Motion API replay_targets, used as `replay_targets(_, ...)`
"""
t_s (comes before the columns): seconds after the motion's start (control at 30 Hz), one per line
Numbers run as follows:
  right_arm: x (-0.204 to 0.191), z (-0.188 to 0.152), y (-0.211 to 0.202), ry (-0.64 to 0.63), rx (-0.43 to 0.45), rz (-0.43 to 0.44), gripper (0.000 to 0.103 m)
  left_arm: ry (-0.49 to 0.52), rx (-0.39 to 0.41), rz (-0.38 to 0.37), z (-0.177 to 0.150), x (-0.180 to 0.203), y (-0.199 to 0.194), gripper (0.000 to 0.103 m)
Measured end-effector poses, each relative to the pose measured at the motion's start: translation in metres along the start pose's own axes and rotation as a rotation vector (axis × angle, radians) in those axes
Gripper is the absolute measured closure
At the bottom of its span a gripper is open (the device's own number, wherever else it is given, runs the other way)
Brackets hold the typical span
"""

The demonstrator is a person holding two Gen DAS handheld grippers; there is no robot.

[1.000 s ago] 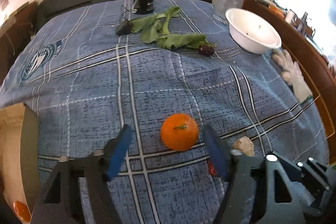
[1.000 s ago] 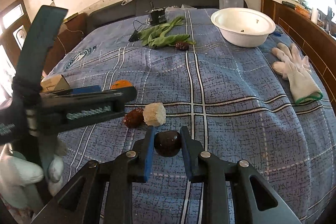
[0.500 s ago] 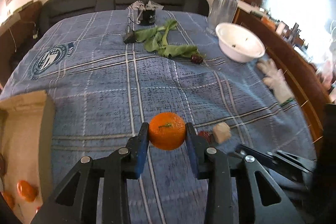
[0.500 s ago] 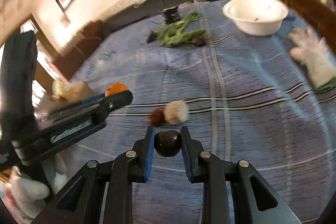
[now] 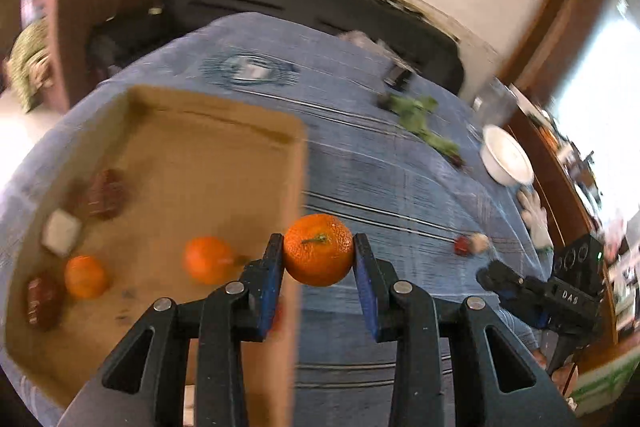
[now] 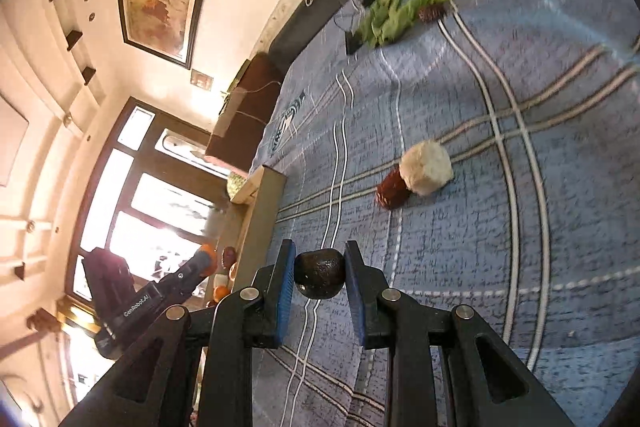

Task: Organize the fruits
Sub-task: 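Carry the tangerine into the box and release it while the right gripper releases the plum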

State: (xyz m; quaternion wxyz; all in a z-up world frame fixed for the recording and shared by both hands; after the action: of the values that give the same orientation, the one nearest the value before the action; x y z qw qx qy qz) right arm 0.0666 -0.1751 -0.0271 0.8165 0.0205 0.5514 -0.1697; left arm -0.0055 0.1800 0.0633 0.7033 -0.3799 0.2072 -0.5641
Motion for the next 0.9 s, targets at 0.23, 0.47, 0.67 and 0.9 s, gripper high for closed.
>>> replay_targets(0.23,-0.002,-0.006,0.015,-0.025,-0.026,-0.159,0.076,-0.039,0.029,0.072,0.007,-0.051,-0.013,0.070)
replay_targets(0.47,-0.061,-0.023,0.074,-0.118,-0.131,-0.191,0.076,0.034,-0.031,0.137,0.032,-0.080,0.010,0.070)
replay_targets(0.67,-0.114,-0.028,0.153,-0.249,-0.240,-0.216,0.076,0.087,-0.086,0.206,0.051,-0.094,0.044,0.070)
replay_targets(0.9,-0.123,-0.034,0.245,-0.361,-0.341,-0.299,0.075,0.067,-0.116,0.228,0.066,-0.113,0.068,0.070)
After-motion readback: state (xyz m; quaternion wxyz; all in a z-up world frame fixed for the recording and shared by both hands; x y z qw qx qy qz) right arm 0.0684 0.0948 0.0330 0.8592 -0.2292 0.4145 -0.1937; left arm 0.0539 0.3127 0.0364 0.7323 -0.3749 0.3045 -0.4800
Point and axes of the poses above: each gripper's, at about its wrist camera, not at the fingertips, and y roughly the way its jaws point, x to its right, z to its top, the point moved 2 cm from there along y, roughly the way its jaws point, and after that the axes turned 14 degrees about z, right-handed, at the moved point
